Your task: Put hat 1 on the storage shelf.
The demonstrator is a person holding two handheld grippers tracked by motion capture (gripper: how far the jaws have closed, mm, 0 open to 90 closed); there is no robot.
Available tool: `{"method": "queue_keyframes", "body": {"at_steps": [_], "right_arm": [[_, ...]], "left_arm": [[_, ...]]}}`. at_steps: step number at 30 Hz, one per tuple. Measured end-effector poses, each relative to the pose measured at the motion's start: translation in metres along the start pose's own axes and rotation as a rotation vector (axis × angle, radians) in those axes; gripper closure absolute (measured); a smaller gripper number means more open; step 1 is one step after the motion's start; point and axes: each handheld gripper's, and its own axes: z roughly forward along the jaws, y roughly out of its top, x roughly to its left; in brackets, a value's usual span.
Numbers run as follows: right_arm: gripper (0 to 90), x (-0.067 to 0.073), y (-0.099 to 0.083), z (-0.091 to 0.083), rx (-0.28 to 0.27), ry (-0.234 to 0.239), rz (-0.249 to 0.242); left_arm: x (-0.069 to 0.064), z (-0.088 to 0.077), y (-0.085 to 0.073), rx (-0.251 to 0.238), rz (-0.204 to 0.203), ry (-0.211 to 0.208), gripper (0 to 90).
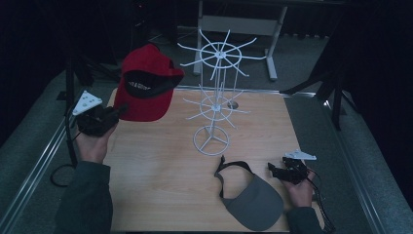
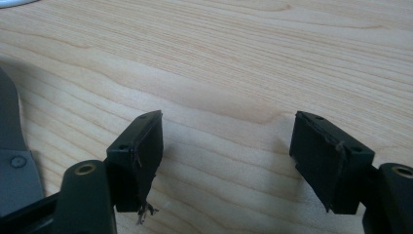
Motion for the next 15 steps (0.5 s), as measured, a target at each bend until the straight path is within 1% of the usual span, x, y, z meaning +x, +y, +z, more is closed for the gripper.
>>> {"method": "queue_keyframes", "body": {"at_steps": [7,15], "right_arm": [[28.0,0.000,0.000,0.000,-0.001,0.000,0.000],[28.0,0.000,0.000,0.000,-0.001,0.000,0.000]], "left_arm": [[-0.001,-0.002,0.010,-0.021,0.003,-0.003,86.2],[-0.003,-0.004,0.020,-0.050,-0.005,-0.011,86.1]]}}
